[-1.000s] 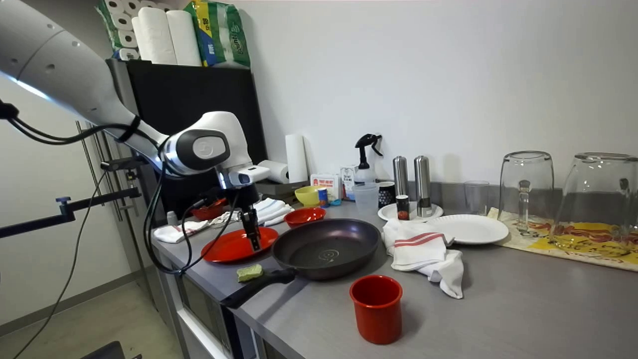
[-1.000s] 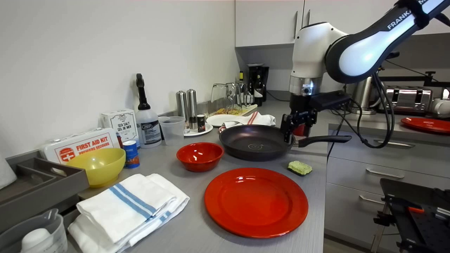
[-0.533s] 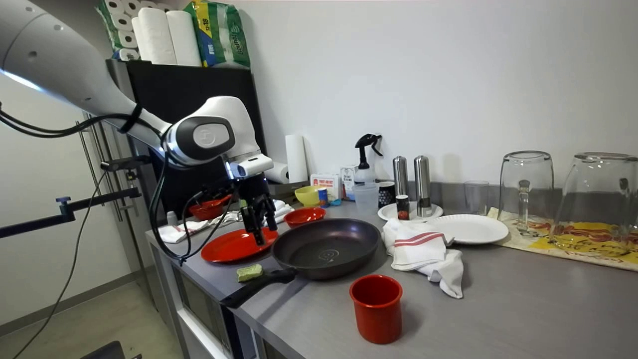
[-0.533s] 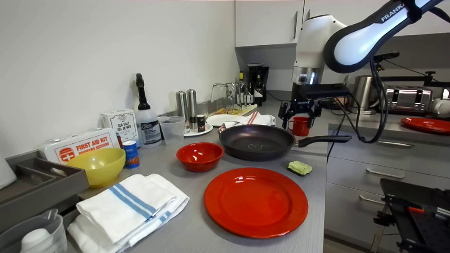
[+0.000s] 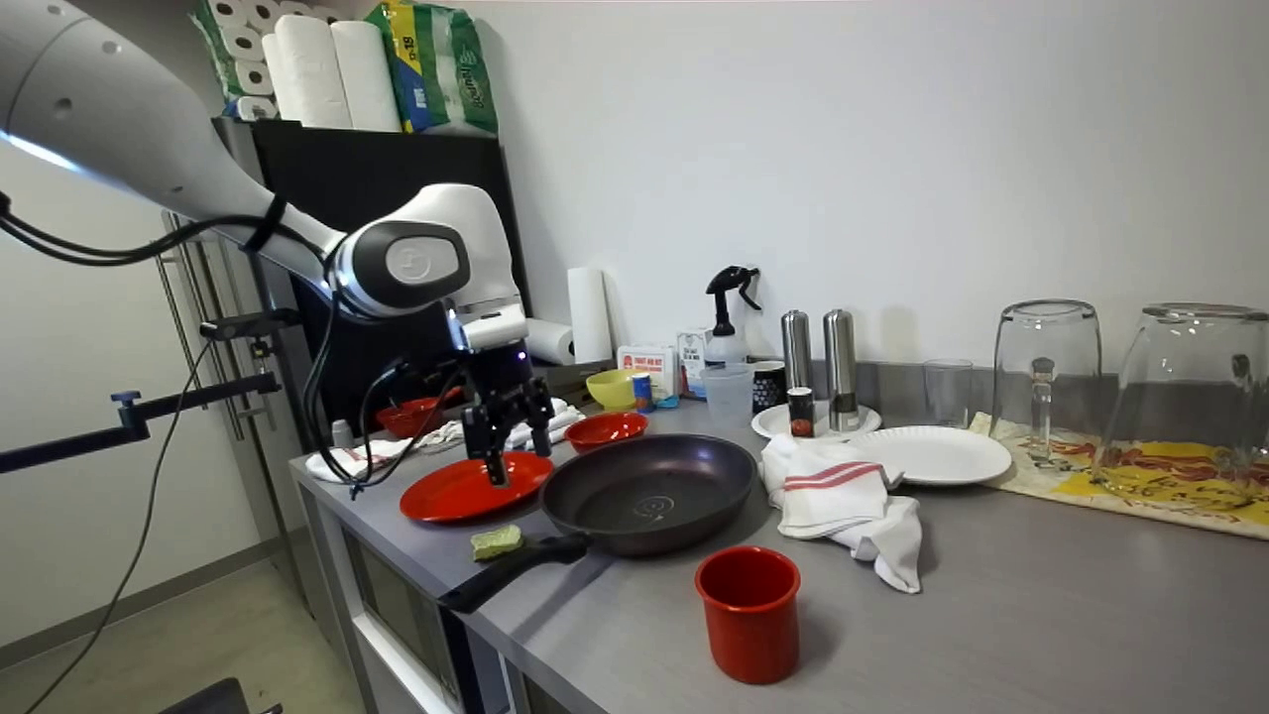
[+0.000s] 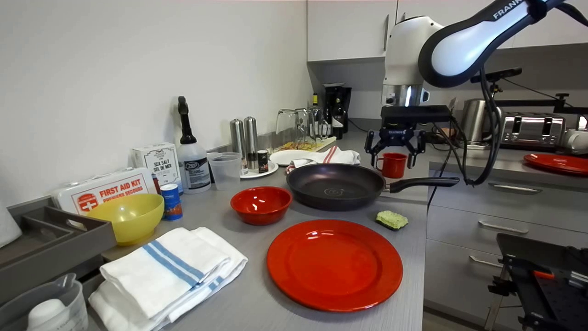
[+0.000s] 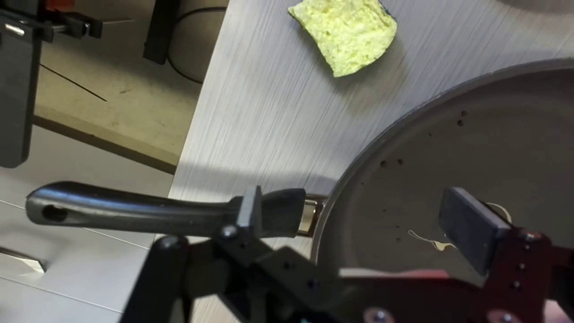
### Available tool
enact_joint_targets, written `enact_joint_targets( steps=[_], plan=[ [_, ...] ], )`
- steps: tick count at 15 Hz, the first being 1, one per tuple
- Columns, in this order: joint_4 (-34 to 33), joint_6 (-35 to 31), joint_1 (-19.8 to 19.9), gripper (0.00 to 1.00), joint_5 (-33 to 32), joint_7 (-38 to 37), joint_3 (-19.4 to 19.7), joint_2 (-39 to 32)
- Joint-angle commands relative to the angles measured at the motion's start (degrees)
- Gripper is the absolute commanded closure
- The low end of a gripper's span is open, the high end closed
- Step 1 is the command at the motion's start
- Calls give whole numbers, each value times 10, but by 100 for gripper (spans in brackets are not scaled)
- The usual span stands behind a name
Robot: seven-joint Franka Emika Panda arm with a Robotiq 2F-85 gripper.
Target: Wipe the pan with the sponge
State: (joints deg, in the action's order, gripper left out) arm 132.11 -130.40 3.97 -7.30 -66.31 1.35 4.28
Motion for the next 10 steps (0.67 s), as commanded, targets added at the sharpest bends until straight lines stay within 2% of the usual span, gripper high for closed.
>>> enact_joint_targets(
  steps=[1,10],
  plan=[
    [0,28,-7,0,2,11,-7,13],
    [12,74,-21,0,-43,160,-24,39]
  ],
)
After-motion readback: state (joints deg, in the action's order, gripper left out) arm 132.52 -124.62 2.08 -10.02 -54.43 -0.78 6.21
